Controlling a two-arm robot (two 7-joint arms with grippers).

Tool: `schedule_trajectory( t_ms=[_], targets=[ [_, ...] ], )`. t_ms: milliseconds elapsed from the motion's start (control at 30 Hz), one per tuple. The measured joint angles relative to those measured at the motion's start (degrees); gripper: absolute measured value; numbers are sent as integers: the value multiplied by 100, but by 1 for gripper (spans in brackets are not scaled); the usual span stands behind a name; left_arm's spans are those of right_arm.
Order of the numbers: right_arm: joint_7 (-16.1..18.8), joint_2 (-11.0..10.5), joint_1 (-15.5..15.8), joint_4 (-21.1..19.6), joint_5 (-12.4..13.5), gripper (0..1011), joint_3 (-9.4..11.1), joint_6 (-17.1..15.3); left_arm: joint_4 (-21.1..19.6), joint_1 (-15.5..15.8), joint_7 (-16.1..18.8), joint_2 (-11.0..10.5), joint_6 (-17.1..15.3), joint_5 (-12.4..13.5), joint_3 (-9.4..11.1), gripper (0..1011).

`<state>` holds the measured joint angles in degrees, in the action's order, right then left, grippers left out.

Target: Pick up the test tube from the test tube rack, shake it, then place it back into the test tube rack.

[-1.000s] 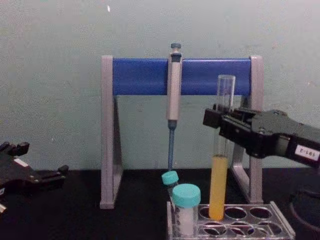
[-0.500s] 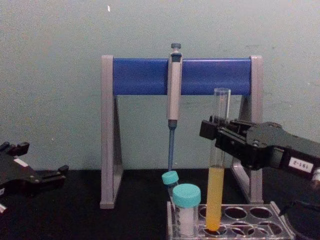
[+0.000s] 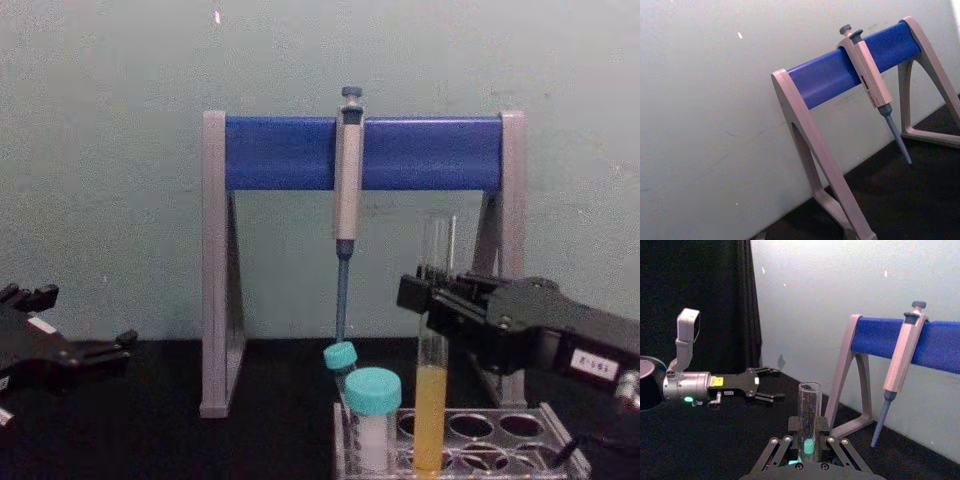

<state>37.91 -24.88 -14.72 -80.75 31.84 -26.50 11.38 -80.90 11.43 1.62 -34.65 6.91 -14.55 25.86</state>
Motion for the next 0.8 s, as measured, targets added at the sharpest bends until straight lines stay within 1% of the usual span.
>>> schedule_trajectory(
  t_ms=[800],
  targets=[
    [-65, 155, -3, 335, -139, 224, -21, -37, 0, 0, 0, 0, 0, 0, 0, 1001]
  ],
)
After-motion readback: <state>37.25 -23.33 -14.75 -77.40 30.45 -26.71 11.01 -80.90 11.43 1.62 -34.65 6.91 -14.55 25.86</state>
